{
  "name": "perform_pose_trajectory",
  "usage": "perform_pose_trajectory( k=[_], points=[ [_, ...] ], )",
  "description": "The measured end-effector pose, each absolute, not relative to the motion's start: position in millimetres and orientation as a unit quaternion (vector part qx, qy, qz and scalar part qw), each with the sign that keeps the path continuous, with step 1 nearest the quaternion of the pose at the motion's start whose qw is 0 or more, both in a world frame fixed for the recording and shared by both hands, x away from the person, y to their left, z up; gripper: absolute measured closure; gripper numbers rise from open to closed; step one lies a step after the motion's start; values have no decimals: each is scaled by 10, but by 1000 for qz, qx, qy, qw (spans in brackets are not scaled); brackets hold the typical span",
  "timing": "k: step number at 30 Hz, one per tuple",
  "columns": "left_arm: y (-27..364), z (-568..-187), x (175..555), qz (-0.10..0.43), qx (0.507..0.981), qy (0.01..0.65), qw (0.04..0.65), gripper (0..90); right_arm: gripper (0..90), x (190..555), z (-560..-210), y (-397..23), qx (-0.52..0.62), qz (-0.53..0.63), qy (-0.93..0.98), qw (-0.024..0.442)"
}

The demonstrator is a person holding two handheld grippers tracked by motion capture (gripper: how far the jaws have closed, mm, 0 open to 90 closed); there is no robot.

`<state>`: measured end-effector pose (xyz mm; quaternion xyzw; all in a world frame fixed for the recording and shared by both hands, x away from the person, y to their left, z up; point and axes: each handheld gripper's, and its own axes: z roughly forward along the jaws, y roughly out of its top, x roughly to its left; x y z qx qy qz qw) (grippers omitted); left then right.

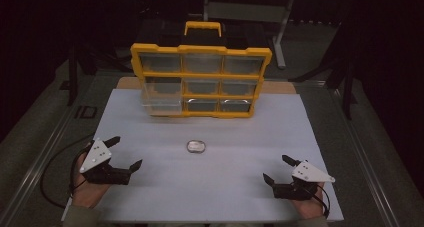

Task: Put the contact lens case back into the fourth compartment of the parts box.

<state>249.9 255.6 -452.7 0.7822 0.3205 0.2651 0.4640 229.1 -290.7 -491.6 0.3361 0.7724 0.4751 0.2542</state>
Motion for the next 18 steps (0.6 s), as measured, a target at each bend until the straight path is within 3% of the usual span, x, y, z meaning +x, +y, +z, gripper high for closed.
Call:
perform_pose_trajectory(
  k=[18],
  points=[
    [2337, -4475, 2820, 240, 812, 287, 448, 0, 80, 2294, -4918, -2903, 334, 472, 774, 259]
  ],
)
